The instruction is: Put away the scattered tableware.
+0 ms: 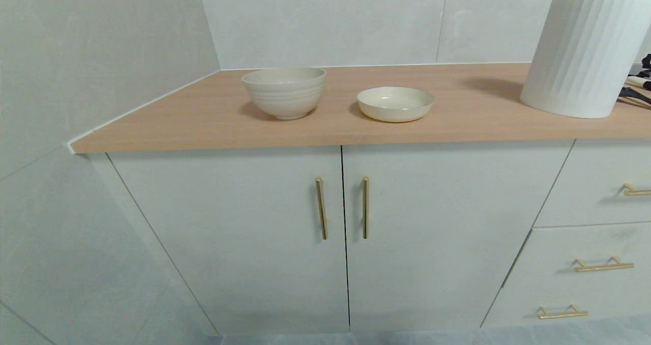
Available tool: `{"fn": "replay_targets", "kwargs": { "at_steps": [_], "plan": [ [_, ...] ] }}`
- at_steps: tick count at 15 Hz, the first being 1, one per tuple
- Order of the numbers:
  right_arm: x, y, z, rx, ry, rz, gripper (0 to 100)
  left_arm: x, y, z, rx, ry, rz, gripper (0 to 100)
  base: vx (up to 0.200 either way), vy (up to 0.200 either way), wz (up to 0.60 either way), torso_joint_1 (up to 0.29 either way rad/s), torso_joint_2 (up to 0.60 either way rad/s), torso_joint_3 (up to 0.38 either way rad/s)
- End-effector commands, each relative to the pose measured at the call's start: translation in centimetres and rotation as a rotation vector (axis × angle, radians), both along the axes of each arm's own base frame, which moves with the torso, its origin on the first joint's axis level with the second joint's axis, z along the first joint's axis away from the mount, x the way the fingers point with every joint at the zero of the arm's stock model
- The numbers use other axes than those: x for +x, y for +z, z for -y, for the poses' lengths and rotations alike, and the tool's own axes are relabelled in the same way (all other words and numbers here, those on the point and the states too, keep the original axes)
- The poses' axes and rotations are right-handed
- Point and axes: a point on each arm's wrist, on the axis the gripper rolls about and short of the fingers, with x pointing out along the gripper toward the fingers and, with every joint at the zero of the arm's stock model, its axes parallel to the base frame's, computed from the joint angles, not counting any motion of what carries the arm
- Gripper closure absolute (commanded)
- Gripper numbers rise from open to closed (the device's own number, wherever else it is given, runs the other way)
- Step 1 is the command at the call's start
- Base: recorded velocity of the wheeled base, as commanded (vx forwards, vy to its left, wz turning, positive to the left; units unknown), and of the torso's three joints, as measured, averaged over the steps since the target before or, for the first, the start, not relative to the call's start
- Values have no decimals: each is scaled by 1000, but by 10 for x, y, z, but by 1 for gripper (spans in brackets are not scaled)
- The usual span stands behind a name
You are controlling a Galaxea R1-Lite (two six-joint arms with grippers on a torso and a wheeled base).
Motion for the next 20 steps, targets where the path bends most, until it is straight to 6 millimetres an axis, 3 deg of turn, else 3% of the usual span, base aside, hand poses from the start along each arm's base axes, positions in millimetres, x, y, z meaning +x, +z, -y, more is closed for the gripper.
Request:
{"fn": "replay_targets", "kwargs": {
  "at_steps": [1, 5, 9, 12, 14, 20],
  "plan": [
    [42, 31, -3, 17, 129, -237, 0, 0, 0, 0, -1, 1, 0, 0, 0, 0, 0, 0, 0, 0],
    [95, 56, -24, -4, 376, -401, 0, 0, 0, 0, -1, 1, 1, 0, 0, 0, 0, 0, 0, 0],
    [155, 55, -63, -35, 507, -458, 0, 0, 0, 0, -1, 1, 0, 0, 0, 0, 0, 0, 0, 0],
    [181, 54, -85, -7, 552, -491, 0, 0, 0, 0, -1, 1, 1, 0, 0, 0, 0, 0, 0, 0],
    [216, 60, -109, -14, 574, -509, 0, 0, 0, 0, -1, 1, 0, 0, 0, 0, 0, 0, 0, 0],
    [254, 58, -162, -18, 690, -539, 0, 0, 0, 0, -1, 1, 1, 0, 0, 0, 0, 0, 0, 0]
  ]
}}
